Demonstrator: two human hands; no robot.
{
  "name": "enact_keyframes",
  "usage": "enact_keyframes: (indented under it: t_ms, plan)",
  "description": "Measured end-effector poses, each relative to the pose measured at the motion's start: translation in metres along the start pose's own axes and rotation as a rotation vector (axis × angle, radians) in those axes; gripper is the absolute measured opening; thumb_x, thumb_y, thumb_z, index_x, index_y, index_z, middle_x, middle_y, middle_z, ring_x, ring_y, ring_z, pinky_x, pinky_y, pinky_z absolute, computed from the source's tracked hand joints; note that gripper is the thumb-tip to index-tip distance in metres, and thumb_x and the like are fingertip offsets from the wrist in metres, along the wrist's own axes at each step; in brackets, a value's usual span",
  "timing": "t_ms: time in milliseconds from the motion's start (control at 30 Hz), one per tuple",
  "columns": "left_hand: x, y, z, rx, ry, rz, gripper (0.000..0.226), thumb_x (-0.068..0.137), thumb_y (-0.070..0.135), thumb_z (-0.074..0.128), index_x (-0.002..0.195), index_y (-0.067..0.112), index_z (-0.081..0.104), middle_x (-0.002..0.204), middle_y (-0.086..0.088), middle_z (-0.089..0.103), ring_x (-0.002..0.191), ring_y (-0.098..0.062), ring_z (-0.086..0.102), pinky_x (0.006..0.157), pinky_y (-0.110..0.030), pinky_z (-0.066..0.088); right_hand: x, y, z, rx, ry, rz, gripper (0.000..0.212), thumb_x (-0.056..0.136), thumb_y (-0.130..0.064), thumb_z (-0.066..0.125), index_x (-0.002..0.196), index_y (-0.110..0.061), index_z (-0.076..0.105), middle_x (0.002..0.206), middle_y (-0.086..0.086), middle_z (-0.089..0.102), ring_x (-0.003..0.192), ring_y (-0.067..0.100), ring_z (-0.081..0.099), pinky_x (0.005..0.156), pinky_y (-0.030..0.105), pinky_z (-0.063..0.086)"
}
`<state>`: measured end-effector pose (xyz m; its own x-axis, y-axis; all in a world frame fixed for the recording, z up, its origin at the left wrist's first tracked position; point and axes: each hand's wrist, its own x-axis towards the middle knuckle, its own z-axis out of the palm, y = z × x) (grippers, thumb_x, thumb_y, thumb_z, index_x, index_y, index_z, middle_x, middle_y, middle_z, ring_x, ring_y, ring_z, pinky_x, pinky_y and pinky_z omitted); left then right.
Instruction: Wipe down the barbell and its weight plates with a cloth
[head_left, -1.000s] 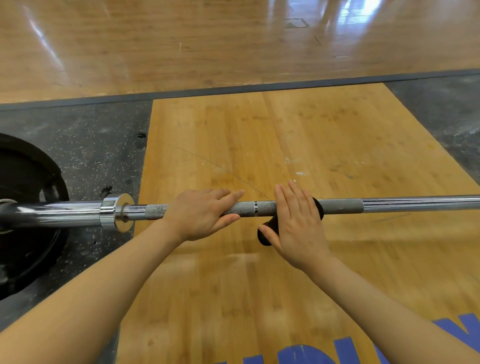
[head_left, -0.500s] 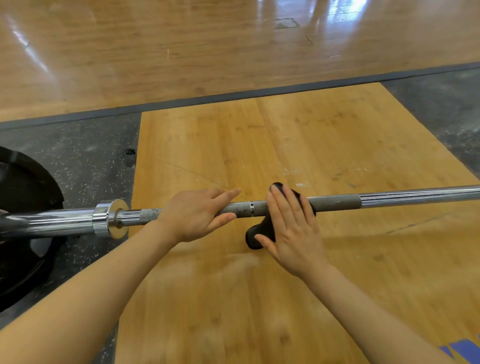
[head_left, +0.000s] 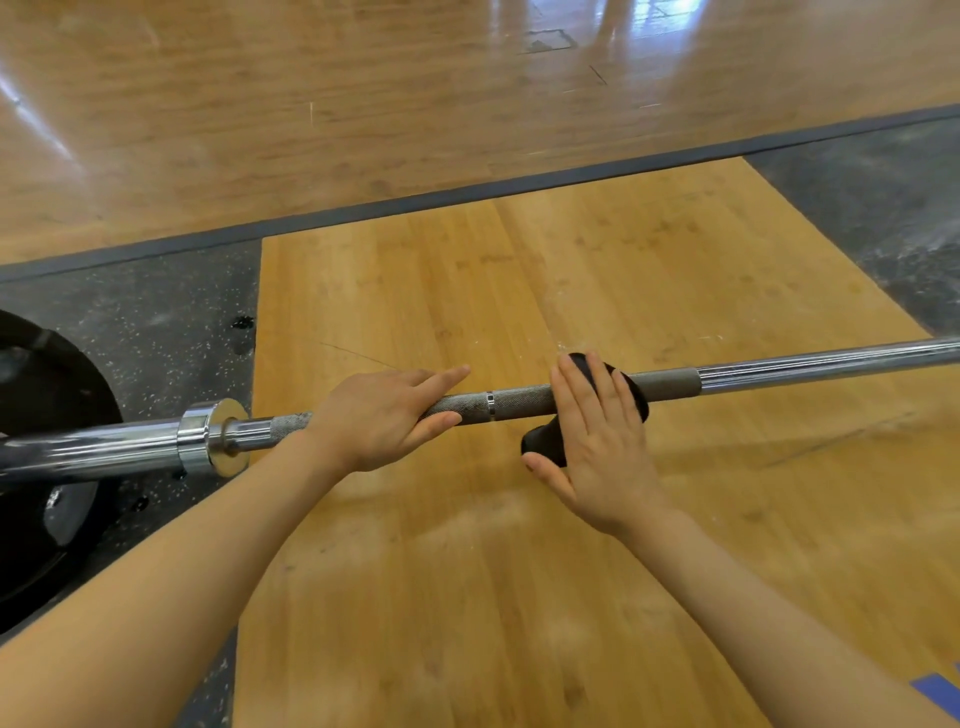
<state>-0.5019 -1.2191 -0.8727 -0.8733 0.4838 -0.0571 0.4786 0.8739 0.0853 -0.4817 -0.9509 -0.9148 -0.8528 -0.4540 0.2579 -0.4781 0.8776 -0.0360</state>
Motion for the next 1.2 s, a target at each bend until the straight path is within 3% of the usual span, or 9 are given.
enact_keyframes:
  t_ms: [100,200,333,467,567,700,900,1200]
  plan:
    - [0.003,-0.003,-0.001,0.006,-0.024,-0.009,0.077,0.084,0.070,-0.002,0.153,0.038,0.012,0.130,0.010,0.054,0.111,-0.015,0.055,0.080,-0.036,0.050,0.003,0.015,-0.006,-0.014,-0.029,-0.031,0.083,0.095,-0.064,0.026,0.151,-0.004,0.025,0.159,0.012,0.025,0.148,0.029,0.016,0.120,0.045,0.012]
    - [0.006,-0.005,-0.002,0.021,-0.039,-0.023,0.079,0.085,0.072,-0.005,0.153,0.037,0.013,0.130,0.010,0.054,0.110,-0.014,0.055,0.079,-0.036,0.050,0.000,0.044,-0.013,0.049,-0.007,0.119,0.081,0.092,-0.060,0.033,0.149,-0.002,0.030,0.154,0.014,0.034,0.145,0.031,0.024,0.119,0.046,0.017]
    - [0.004,0.003,-0.004,0.116,-0.003,-0.129,0.089,0.081,0.071,-0.013,0.153,0.030,0.019,0.135,0.007,0.054,0.112,-0.018,0.057,0.078,-0.034,0.048,-0.009,0.075,-0.020,0.068,-0.003,0.238,0.081,0.093,-0.060,0.028,0.149,0.000,0.029,0.155,0.015,0.031,0.147,0.031,0.018,0.120,0.048,0.016]
    - [-0.014,0.028,0.009,0.106,0.222,-0.235,0.068,0.096,0.054,0.017,0.146,0.015,0.041,0.140,-0.010,0.053,0.127,-0.029,0.052,0.105,-0.047,0.036,-0.007,0.069,-0.017,0.115,0.027,0.249,0.086,0.093,-0.064,0.023,0.150,0.001,0.027,0.157,0.015,0.027,0.149,0.031,0.009,0.121,0.047,0.010]
    - [-0.034,0.048,0.034,0.144,0.269,-0.246,0.063,0.097,0.053,0.027,0.148,0.018,0.033,0.153,-0.012,0.036,0.142,-0.034,0.032,0.113,-0.056,0.023,-0.008,0.059,-0.013,0.131,0.035,0.205,0.087,0.094,-0.067,0.018,0.151,-0.001,0.023,0.160,0.012,0.020,0.150,0.027,0.000,0.121,0.045,0.005]
    - [-0.037,0.050,0.048,0.174,0.243,-0.265,0.064,0.098,0.057,0.021,0.151,0.022,0.023,0.160,-0.009,0.017,0.147,-0.036,0.016,0.115,-0.058,0.013,-0.006,0.027,-0.003,0.145,0.061,0.057,0.080,0.097,-0.059,0.026,0.153,-0.002,0.018,0.162,0.010,0.011,0.150,0.028,0.001,0.121,0.045,0.004]
    - [-0.036,0.044,0.052,0.158,0.288,-0.239,0.060,0.101,0.054,0.018,0.152,0.024,0.023,0.161,-0.005,0.020,0.148,-0.031,0.016,0.115,-0.055,0.014,0.004,-0.033,0.017,0.119,0.084,-0.193,0.077,0.096,-0.043,0.041,0.153,-0.001,0.012,0.162,0.015,0.006,0.150,0.029,0.005,0.122,0.042,0.006]
    - [-0.023,0.032,0.040,0.062,0.277,-0.244,0.058,0.101,0.053,0.017,0.149,0.026,0.036,0.159,-0.001,0.027,0.147,-0.026,0.021,0.114,-0.051,0.018,0.022,-0.043,0.023,0.000,0.107,-0.051,0.075,0.093,-0.034,0.043,0.153,-0.001,0.013,0.161,0.017,0.008,0.150,0.029,0.007,0.120,0.047,0.013]
